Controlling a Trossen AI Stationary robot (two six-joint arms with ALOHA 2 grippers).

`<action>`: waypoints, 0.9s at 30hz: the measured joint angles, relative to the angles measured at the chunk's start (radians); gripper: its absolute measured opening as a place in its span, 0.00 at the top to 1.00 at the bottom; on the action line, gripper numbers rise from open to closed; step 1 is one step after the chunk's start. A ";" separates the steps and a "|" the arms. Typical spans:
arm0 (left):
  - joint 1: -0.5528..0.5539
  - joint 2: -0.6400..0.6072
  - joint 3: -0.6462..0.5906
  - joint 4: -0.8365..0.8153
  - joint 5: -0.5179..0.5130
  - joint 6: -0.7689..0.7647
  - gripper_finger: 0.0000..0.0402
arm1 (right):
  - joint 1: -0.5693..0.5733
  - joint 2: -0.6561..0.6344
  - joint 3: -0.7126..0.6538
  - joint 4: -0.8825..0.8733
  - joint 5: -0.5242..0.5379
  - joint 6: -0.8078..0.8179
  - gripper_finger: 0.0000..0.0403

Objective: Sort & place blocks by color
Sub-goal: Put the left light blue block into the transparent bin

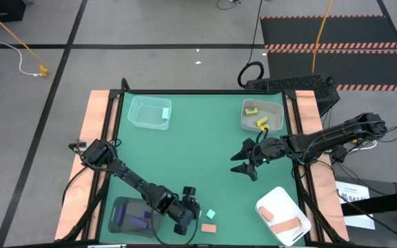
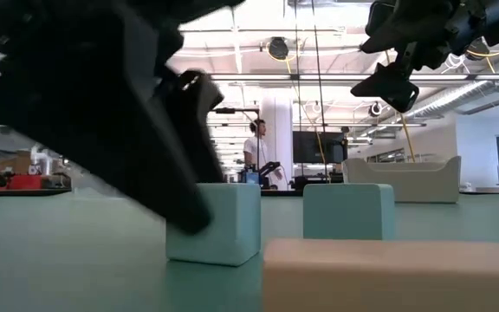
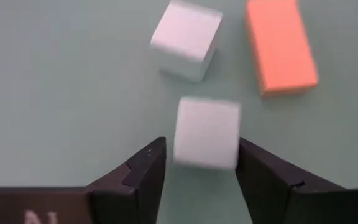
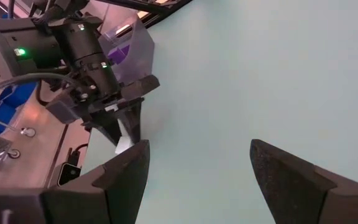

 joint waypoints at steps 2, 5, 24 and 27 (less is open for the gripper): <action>0.001 0.000 0.000 0.034 0.000 0.038 0.60 | 0.000 0.000 0.000 0.000 0.000 -0.001 0.33; 0.004 0.000 0.000 0.061 0.001 0.078 0.66 | 0.000 0.000 0.000 0.000 0.000 -0.004 0.33; 0.091 -0.114 0.006 0.092 -0.138 0.110 0.67 | 0.000 -0.001 -0.001 -0.009 0.000 -0.003 0.33; 0.098 -0.184 0.006 0.088 -0.223 0.127 0.67 | 0.000 -0.001 -0.001 -0.009 0.018 -0.004 0.33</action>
